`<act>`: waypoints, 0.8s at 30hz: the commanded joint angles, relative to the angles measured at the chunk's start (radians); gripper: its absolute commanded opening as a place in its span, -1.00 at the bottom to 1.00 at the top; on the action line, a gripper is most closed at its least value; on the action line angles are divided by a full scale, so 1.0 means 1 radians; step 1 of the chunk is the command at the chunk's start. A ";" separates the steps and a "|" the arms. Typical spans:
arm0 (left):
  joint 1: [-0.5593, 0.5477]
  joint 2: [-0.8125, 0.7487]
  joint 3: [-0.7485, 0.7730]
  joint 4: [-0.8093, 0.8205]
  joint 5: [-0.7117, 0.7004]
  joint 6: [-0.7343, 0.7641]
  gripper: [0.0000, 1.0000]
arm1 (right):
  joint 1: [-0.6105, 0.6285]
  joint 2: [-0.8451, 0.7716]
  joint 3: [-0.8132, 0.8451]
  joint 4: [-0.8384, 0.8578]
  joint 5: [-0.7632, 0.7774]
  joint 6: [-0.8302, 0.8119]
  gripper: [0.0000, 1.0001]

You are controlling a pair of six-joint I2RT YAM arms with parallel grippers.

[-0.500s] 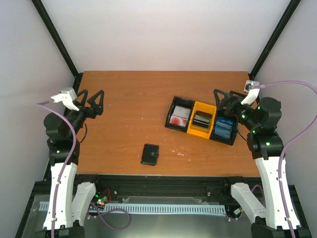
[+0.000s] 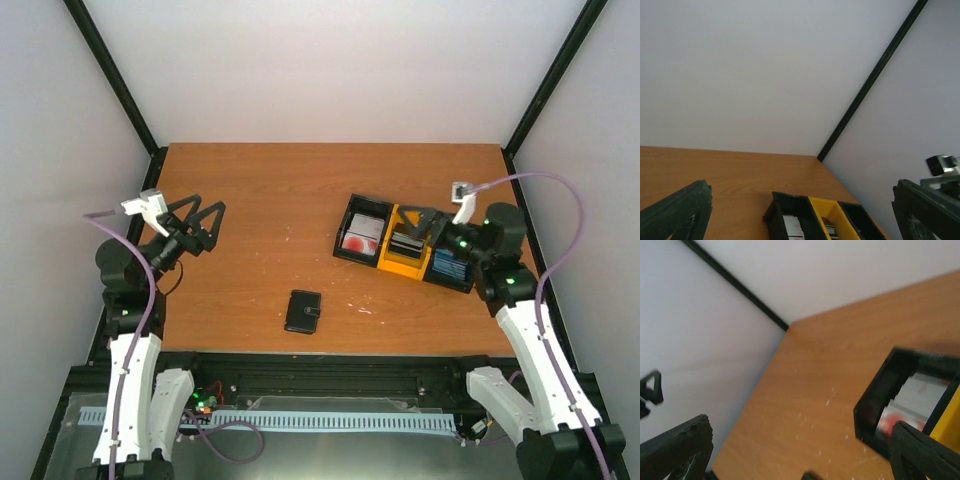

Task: Put the credit cards into the card holder
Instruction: Open the card holder at the center of the board.

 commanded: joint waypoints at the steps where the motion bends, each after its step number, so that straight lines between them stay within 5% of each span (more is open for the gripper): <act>1: 0.010 0.050 0.009 -0.018 0.096 -0.026 0.99 | 0.182 0.044 -0.047 -0.047 0.154 -0.033 0.90; 12: -0.181 0.268 0.008 -0.286 -0.052 0.011 0.99 | 0.771 0.386 0.038 -0.224 0.700 0.009 0.83; 18: -0.281 0.333 -0.062 -0.425 -0.143 -0.005 0.96 | 0.945 0.630 0.169 -0.275 0.796 0.028 0.69; 24: -0.377 0.336 -0.169 -0.461 -0.117 -0.055 0.66 | 1.019 0.766 0.234 -0.302 0.759 0.001 0.38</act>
